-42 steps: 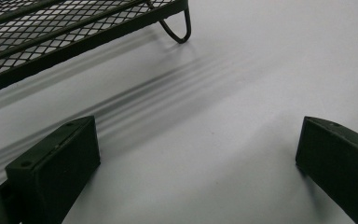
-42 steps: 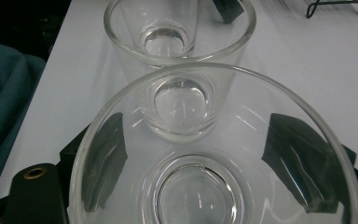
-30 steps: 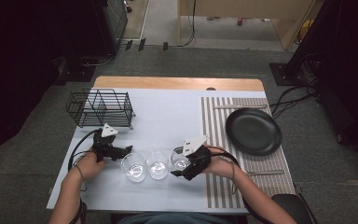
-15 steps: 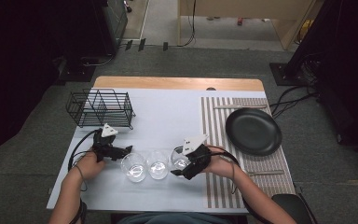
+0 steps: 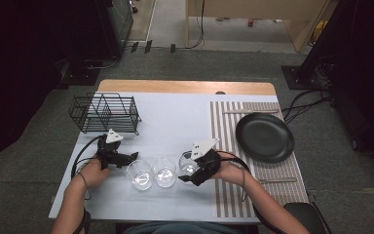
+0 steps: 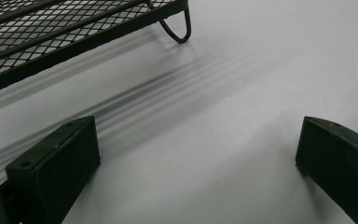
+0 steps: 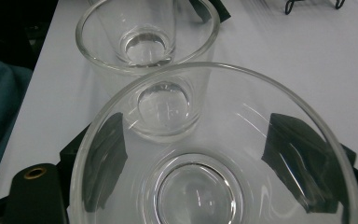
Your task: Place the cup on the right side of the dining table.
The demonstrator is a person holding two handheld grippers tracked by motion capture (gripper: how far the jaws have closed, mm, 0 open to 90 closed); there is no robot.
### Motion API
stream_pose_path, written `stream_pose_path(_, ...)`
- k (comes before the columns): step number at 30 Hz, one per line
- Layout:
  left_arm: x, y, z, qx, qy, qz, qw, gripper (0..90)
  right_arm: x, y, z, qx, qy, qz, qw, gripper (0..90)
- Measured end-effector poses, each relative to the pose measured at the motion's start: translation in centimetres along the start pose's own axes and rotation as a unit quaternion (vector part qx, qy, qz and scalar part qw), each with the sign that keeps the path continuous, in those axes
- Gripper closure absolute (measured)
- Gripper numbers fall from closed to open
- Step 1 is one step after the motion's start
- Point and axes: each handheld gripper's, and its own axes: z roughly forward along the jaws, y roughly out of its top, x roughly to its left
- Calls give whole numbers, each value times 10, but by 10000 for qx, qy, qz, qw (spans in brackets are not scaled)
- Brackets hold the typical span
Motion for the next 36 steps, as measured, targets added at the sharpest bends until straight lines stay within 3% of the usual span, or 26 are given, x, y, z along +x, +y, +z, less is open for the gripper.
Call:
stream_pose_path(17, 0, 0, 0, -4, 4, 2, 10000, 0, -8, 1, -2, -39, -303, 246, 9992, 193)
stream_pose_path(36, 0, 0, 0, -5, 7, 4, 10000, 0, -11, 2, 0, 3, -520, 306, 9982, 193)
